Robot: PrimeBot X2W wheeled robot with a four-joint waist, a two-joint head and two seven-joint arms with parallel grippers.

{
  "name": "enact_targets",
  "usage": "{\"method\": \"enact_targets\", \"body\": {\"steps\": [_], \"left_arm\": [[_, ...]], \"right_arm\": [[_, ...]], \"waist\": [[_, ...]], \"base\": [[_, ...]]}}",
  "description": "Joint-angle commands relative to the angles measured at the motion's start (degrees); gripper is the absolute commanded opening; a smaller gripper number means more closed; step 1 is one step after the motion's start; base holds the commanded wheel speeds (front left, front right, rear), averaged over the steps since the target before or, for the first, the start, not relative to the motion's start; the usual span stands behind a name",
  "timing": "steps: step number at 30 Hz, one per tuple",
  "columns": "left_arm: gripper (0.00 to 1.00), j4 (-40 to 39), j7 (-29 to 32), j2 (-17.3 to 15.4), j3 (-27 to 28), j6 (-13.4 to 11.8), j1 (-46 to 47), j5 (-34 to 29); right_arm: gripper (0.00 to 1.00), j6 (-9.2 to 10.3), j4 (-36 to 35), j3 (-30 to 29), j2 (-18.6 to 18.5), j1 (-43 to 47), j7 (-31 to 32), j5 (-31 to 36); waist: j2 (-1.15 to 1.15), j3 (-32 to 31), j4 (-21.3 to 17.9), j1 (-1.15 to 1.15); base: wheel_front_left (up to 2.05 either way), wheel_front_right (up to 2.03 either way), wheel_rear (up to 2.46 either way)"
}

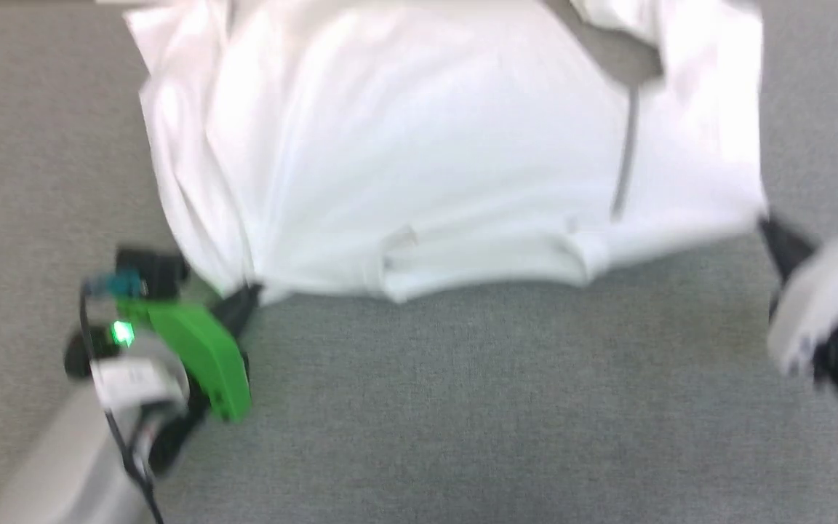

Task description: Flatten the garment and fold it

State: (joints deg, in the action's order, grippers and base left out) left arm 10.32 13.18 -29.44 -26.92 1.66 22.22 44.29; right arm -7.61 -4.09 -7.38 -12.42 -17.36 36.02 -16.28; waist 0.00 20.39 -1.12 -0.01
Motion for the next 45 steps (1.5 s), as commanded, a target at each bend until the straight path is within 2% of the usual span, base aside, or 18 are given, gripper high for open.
{"method": "enact_targets", "body": {"steps": [1, 5, 9, 14, 20, 21, 22, 23, 24, 25, 31, 38, 41, 45], "left_arm": [[0.0, -1.0, -0.4, -0.4, 0.1, -0.9, -2.7, 0.6], [0.0, -4.6, -1.6, -0.3, 0.0, -3.6, -9.2, 1.1], [0.0, -6.5, -1.7, -0.3, -0.5, -5.6, -13.1, 1.1], [0.0, -7.1, -0.5, -0.3, -1.4, -7.4, -17.4, 1.9], [0.0, -8.8, -0.9, 0.3, -1.4, -9.2, -21.2, 2.9], [0.07, -8.9, -1.8, 0.7, -1.2, -9.4, -21.3, 2.7], [0.53, -8.9, -2.6, 1.0, -1.1, -9.6, -21.3, 2.5], [1.0, -8.9, -4.6, 2.0, -0.9, -9.9, -21.1, 1.9], [1.0, -8.9, -5.9, 2.5, -0.7, -9.9, -21.0, 1.7], [1.0, -8.9, -7.0, 2.9, -0.5, -9.9, -20.8, 1.4], [1.0, -9.0, -14.9, 4.0, 1.0, -9.4, -20.8, -0.7], [1.0, -8.0, -26.5, 6.0, 5.6, -11.8, -19.9, -4.9], [1.0, -7.5, -27.9, 8.4, 8.2, -12.3, -18.4, -7.1], [1.0, -8.7, -28.1, 12.4, 13.4, -12.2, -15.6, -12.8]], "right_arm": [[0.0, 0.12, -2.0, -1.8, 1.5, 3.0, 0.6, 0.2], [0.0, 0.12, -7.4, -5.7, 6.5, 13.1, 3.2, 1.7], [0.0, 0.12, -9.3, -8.0, 8.8, 20.4, 7.0, 2.5], [0.0, 0.12, -8.0, -9.2, 9.5, 27.3, 11.8, 0.8], [0.0, 0.12, -2.9, -9.5, 9.5, 30.3, 9.4, -1.7], [0.0, 0.12, -2.0, -9.4, 9.5, 30.1, 8.1, -2.2], [0.0, 0.12, -1.3, -9.0, 9.5, 29.9, 7.1, -2.5], [0.65, 0.12, -0.3, -7.7, 9.5, 29.3, 4.6, -3.0], [0.97, 0.12, 0.0, -6.8, 9.5, 28.9, 3.3, -3.4], [1.0, 0.12, 0.1, -6.2, 9.5, 28.7, 2.5, -3.8], [1.0, 0.12, -2.6, -4.9, 9.5, 26.9, -2.5, -1.3], [1.0, 0.12, -6.7, -5.1, 9.5, 19.7, -12.4, 3.2], [1.0, 0.12, -3.8, -3.7, 9.5, 13.4, -16.1, 4.9], [1.0, 0.12, 5.7, -2.0, 8.1, 3.6, -17.4, 7.3]], "waist": [[0.0, -4.0, 0.8, 0.01], [0.0, -6.2, 0.9, 0.01], [0.0, -8.1, 1.1, 0.01], [0.0, -10.0, 0.9, 0.01], [0.0, -11.1, 1.0, 0.01], [0.0, -11.1, 1.1, 0.01], [0.0, -11.2, 1.2, 0.01], [0.0, -11.3, 1.5, 0.01], [0.0, -11.4, 1.7, 0.01], [0.0, -11.5, 1.8, 0.01], [0.0, -12.3, 3.5, 0.01], [0.0, -11.5, 6.7, 0.01], [0.0, -9.9, 8.1, 0.01], [0.0, -6.6, 10.1, 0.01]], "base": [[0.0, 0.0, 0.0], [0.0, 0.0, 0.0], [0.0, 0.0, 0.0], [0.0, 0.0, 0.0], [0.0, 0.0, 0.0], [0.0, 0.0, 0.0], [0.0, 0.0, 0.0], [0.0, 0.0, 0.0], [0.0, 0.0, 0.0], [0.0, 0.0, 0.0], [0.0, 0.0, 0.0], [0.0, 0.0, 0.0], [0.0, 0.0, 0.0], [0.0, 0.0, 0.0]]}}
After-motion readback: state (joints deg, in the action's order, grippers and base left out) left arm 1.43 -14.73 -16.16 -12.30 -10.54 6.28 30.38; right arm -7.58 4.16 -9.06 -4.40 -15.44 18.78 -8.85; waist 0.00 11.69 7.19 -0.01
